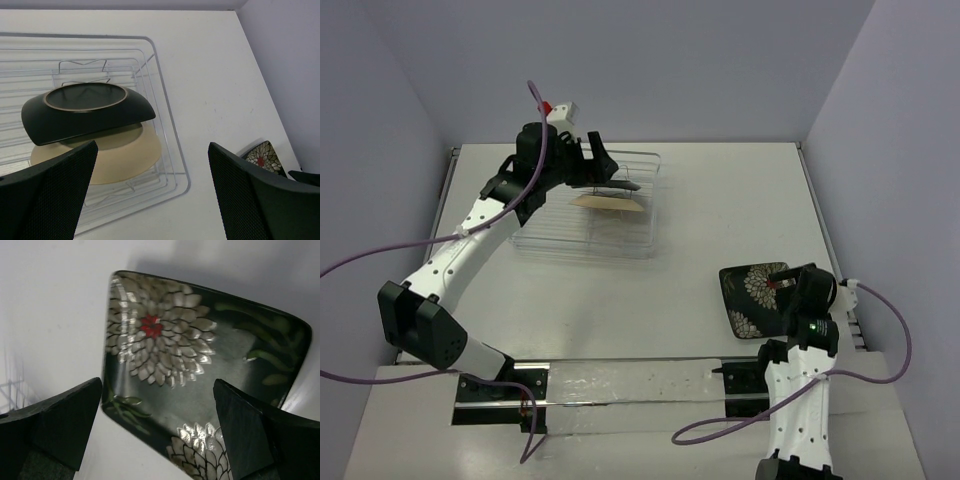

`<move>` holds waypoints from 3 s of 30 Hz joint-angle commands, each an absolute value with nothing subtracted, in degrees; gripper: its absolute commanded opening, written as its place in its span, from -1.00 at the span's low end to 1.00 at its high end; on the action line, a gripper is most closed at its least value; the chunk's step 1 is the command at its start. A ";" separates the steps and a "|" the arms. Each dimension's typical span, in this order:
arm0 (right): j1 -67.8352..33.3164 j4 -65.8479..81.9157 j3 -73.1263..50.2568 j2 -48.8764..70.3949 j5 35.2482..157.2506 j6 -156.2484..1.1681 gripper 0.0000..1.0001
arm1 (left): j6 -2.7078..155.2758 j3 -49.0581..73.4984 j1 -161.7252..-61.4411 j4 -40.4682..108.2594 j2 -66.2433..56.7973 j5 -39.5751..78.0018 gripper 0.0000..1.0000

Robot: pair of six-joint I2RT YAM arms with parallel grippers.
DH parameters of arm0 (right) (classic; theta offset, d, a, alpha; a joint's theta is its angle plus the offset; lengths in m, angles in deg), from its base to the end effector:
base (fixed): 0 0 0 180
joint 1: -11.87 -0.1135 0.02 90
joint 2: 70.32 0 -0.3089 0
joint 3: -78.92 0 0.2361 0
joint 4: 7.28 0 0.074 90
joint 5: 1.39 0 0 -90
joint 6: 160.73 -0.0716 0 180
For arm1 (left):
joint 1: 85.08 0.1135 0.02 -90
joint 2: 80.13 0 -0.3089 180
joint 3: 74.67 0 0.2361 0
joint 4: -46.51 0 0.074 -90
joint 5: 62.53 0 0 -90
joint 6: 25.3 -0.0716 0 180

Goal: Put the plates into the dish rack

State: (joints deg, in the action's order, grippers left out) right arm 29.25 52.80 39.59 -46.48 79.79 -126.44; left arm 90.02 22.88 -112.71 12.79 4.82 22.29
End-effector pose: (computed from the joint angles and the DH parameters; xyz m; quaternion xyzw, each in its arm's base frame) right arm 0.0617 -0.0308 0.1998 0.5715 0.7213 0.0593 0.3868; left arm 0.3149 -0.1721 0.4203 0.0422 0.8232 -0.2852 0.4891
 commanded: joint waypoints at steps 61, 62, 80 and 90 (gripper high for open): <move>34.63 44.76 48.64 -36.31 63.85 -142.19 0.99 | 83.34 47.50 -122.16 2.61 20.54 19.67 0.99; 34.63 43.41 49.12 -36.27 64.69 -141.19 0.99 | 83.12 47.28 -123.58 3.08 21.02 18.96 0.99; 34.71 33.99 50.49 -28.84 72.19 -131.63 0.99 | 85.82 56.18 -140.73 6.24 47.34 11.94 0.96; 34.63 33.28 50.72 -28.57 73.28 -131.02 0.99 | 87.20 56.15 -142.04 9.73 55.66 10.11 0.77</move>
